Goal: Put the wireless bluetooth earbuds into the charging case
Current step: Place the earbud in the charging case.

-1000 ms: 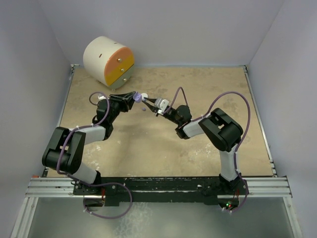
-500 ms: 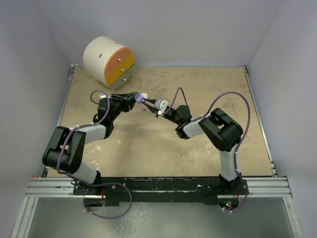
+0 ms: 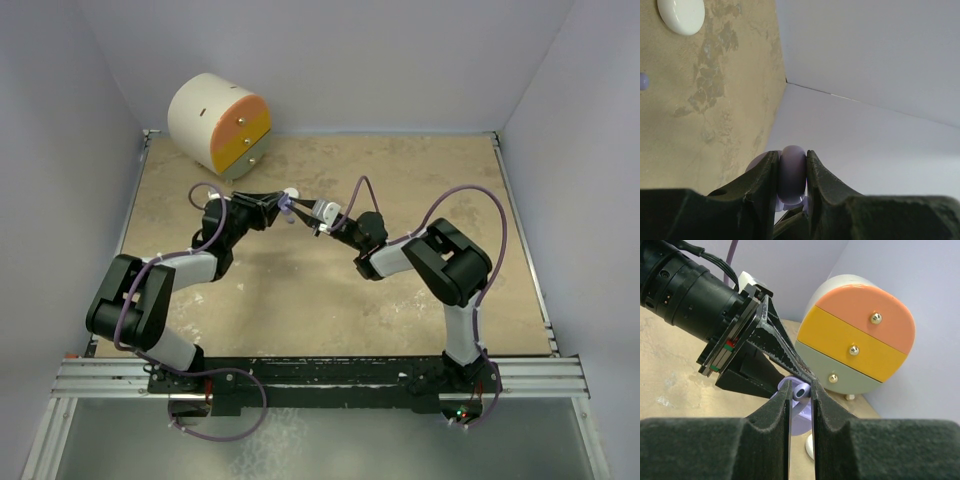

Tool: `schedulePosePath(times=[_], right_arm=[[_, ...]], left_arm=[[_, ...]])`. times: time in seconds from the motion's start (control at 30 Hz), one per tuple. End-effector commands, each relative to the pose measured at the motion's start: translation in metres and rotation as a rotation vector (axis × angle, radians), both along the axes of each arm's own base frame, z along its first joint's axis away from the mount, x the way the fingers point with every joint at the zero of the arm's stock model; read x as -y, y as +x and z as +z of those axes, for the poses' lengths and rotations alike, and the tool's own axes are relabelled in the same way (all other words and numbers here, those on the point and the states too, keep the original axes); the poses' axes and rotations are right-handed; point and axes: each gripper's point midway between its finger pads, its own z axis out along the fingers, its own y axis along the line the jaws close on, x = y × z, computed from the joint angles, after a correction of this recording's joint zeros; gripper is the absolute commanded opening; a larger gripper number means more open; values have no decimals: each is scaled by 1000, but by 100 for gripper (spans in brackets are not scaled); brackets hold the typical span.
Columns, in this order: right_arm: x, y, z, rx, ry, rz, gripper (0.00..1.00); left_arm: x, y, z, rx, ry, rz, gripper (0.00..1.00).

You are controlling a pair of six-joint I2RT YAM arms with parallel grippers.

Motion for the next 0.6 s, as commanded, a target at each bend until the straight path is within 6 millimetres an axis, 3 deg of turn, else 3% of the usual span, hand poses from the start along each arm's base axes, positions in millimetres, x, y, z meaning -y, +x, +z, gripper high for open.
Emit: schedulePosePath(times=[0.0,0.57], right_arm=[[69,-89,182,672,521,6,0],[69,-89,181,678,513,-1,0]], left_arm=[[7,4,25,78,0,-23,0],[15,-3,37,119,30,-51,0]])
